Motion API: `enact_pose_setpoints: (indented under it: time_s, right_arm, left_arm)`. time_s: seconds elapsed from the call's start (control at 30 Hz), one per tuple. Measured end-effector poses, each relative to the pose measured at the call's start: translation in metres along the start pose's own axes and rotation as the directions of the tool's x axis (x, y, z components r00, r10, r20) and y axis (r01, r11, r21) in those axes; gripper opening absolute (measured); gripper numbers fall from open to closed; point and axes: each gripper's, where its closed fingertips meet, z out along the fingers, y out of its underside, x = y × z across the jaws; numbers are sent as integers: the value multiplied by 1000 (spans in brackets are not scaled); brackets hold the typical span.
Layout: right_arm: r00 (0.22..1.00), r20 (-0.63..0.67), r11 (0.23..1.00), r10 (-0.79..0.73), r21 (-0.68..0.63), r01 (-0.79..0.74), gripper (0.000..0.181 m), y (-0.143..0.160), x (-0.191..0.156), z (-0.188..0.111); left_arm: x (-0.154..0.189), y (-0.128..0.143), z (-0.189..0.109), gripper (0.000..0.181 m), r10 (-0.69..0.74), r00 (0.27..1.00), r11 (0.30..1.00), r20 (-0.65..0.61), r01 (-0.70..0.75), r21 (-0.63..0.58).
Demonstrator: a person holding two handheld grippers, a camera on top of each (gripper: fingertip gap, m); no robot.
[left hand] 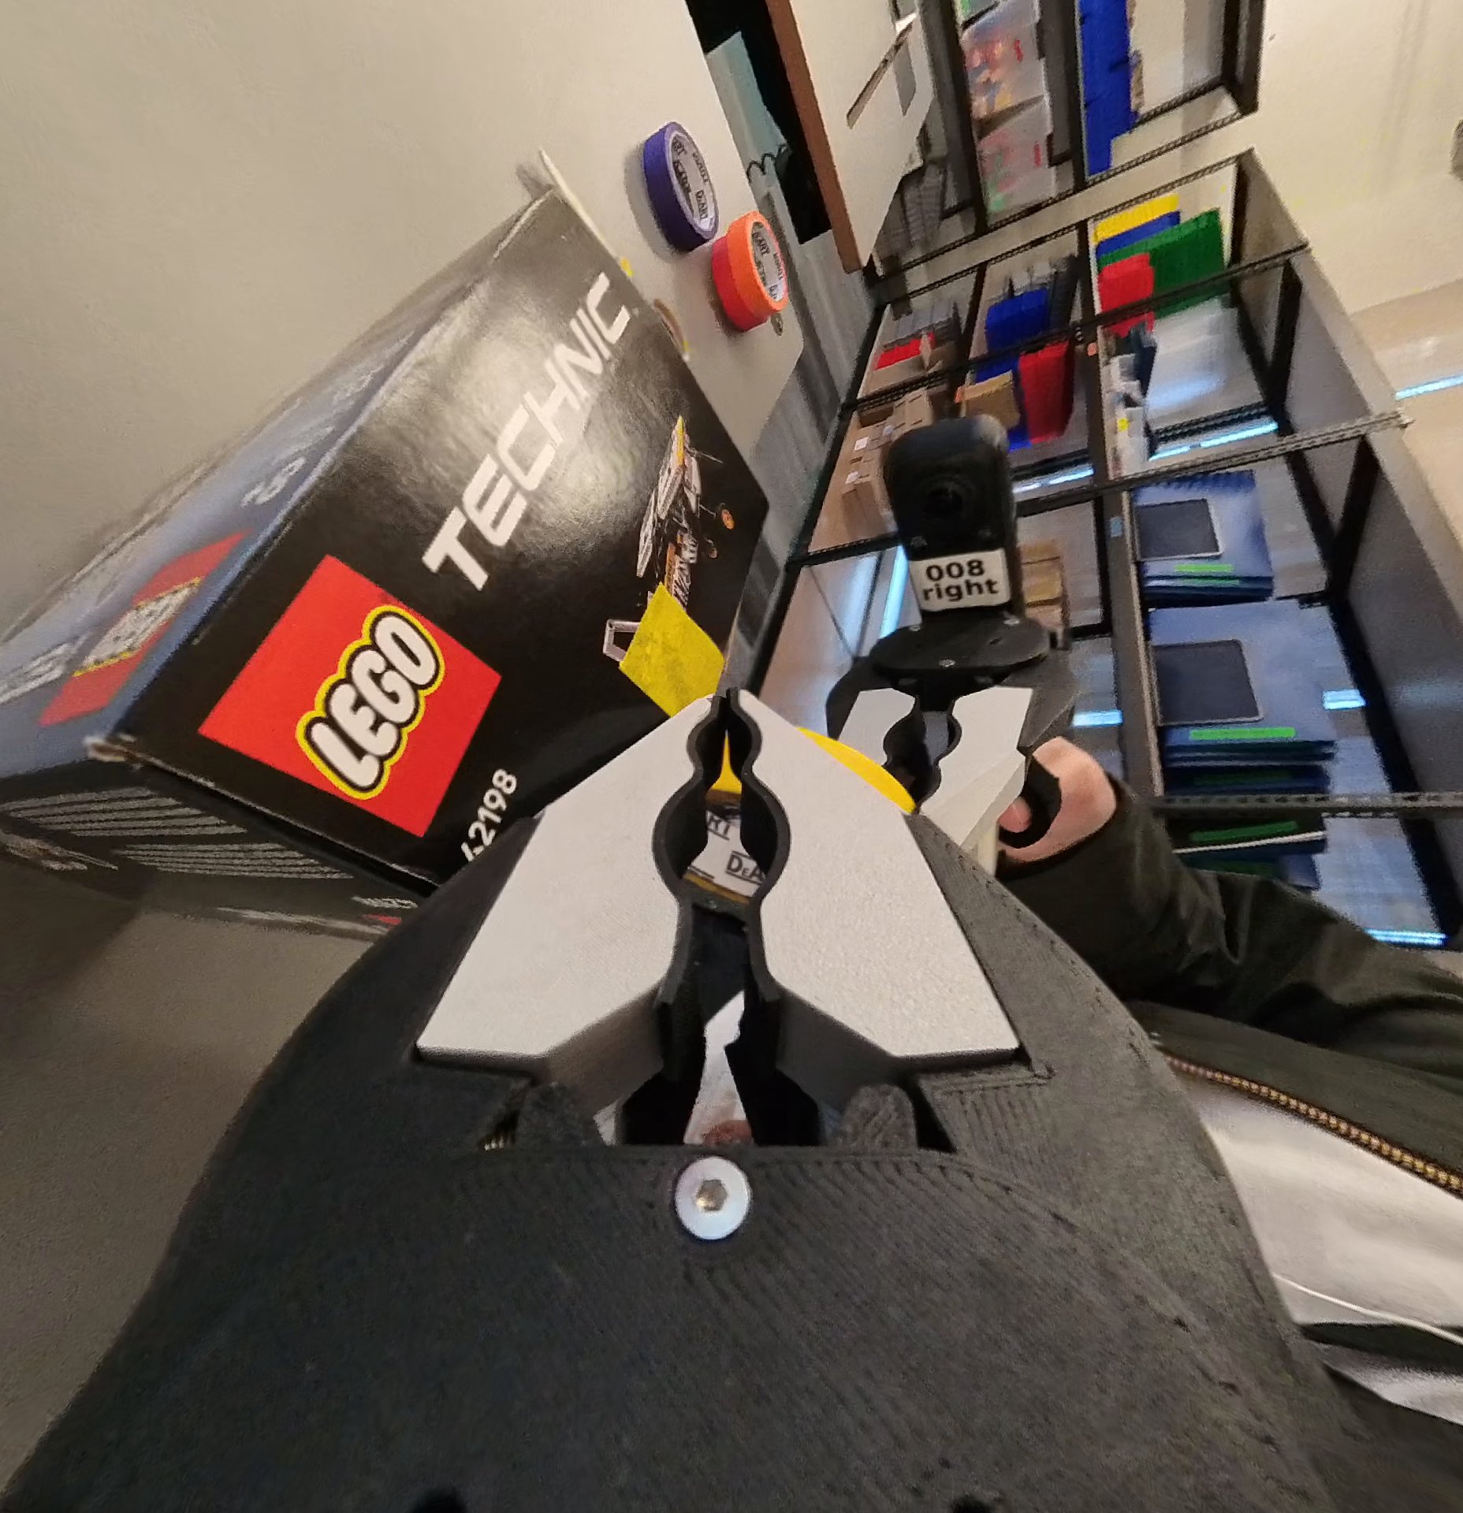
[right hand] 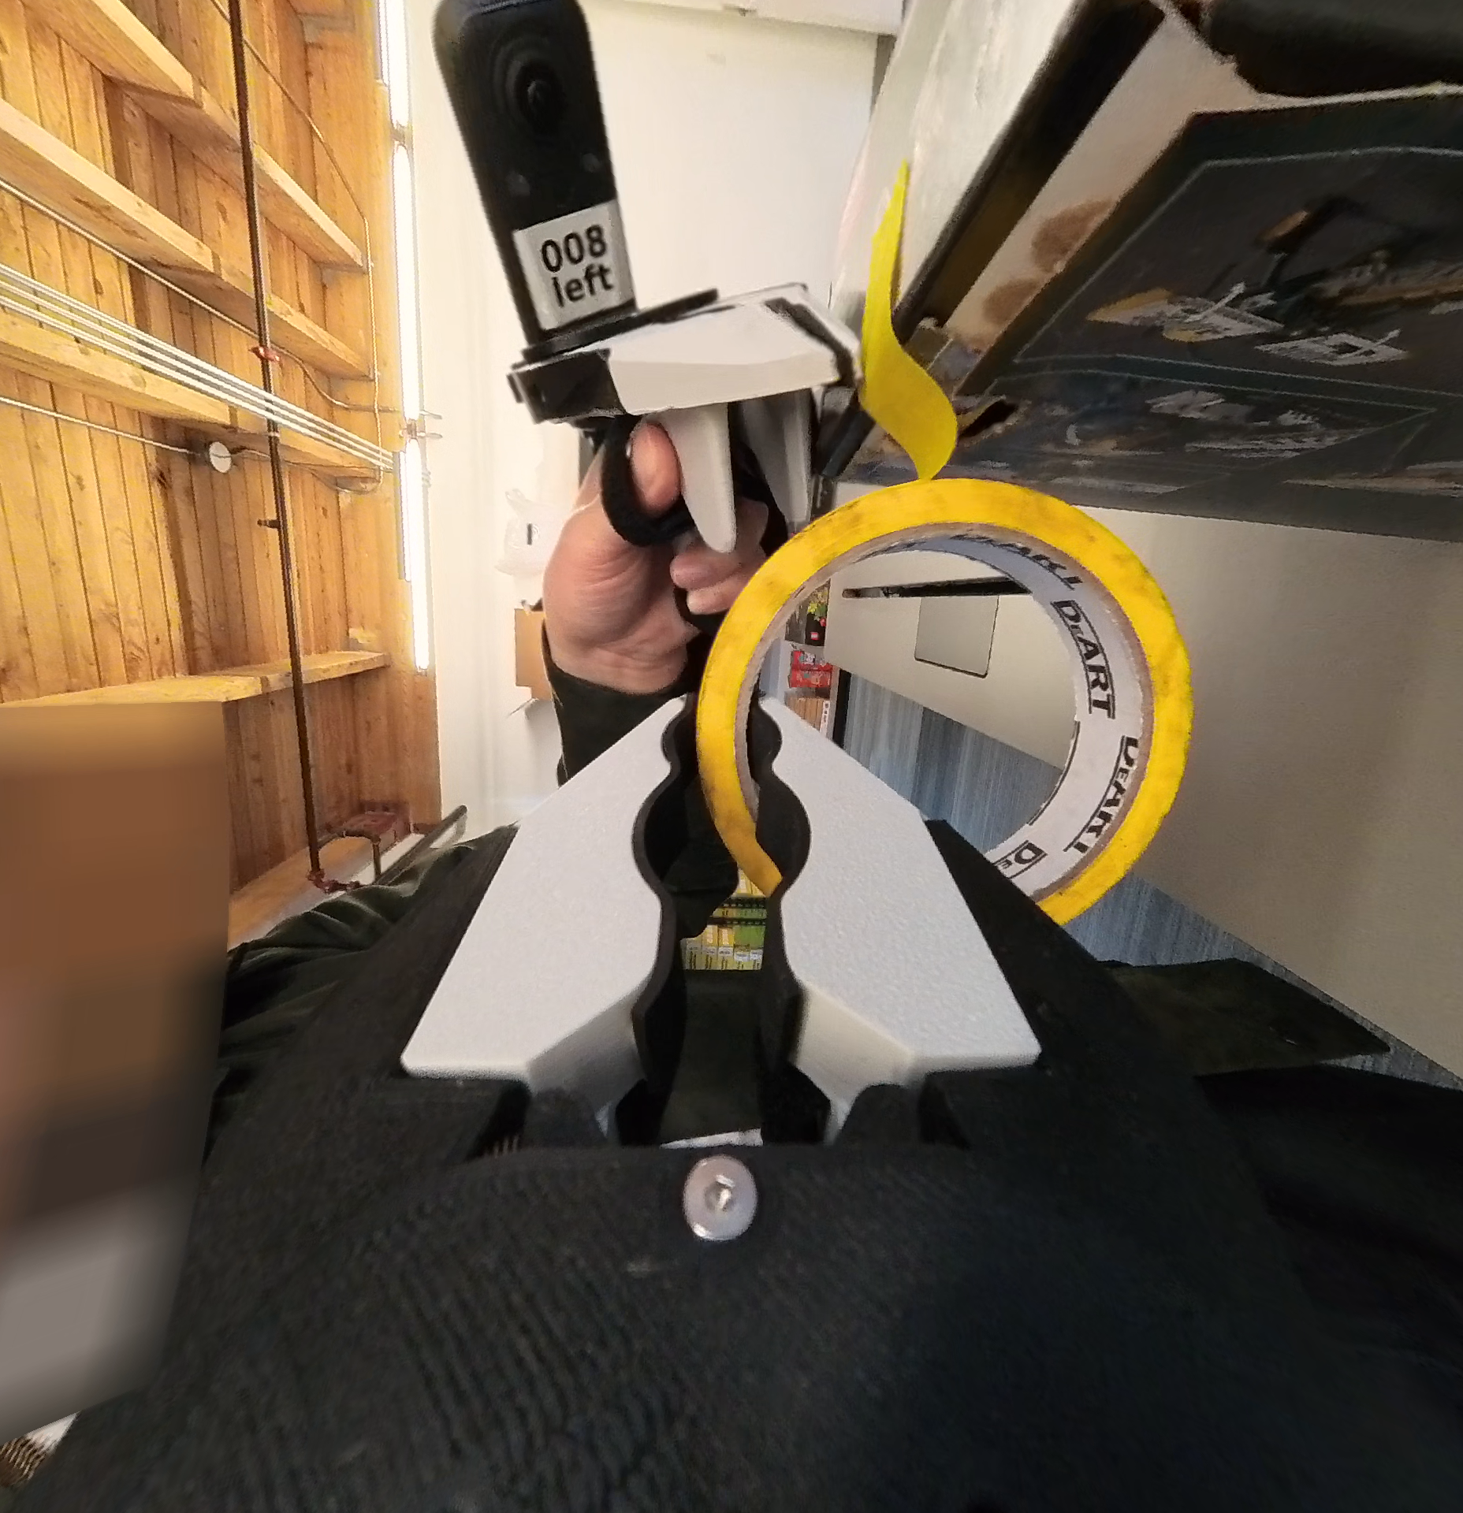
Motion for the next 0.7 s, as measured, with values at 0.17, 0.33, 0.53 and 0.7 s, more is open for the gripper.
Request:
enact_pose_setpoints:
  time_s: [0.17, 0.33, 0.53, 0.7]
  right_arm:
    - [1000, 5, 1000, 12, -5, -12, 10, 6, 3, 0]
    - [1000, 26, 1000, 2, 0, -2, 10, 5, -4, -4]
    - [1000, 26, 1000, -1, -8, 1, 10, 5, -6, -7]
    - [1000, 28, 1000, 13, -22, -12, 10, 6, -3, -6]
  left_arm:
    - [13, -6, -1, 0, 104, 994, 995, 14, -104, 0]
    - [41, -1, -12, 0, 354, 935, 935, 14, -353, -27]
    - [24, 3, -35, 62, 783, 512, 571, 355, -817, -81]
    - [1, 11, -20, 59, 889, 85, 261, 449, -901, -346]
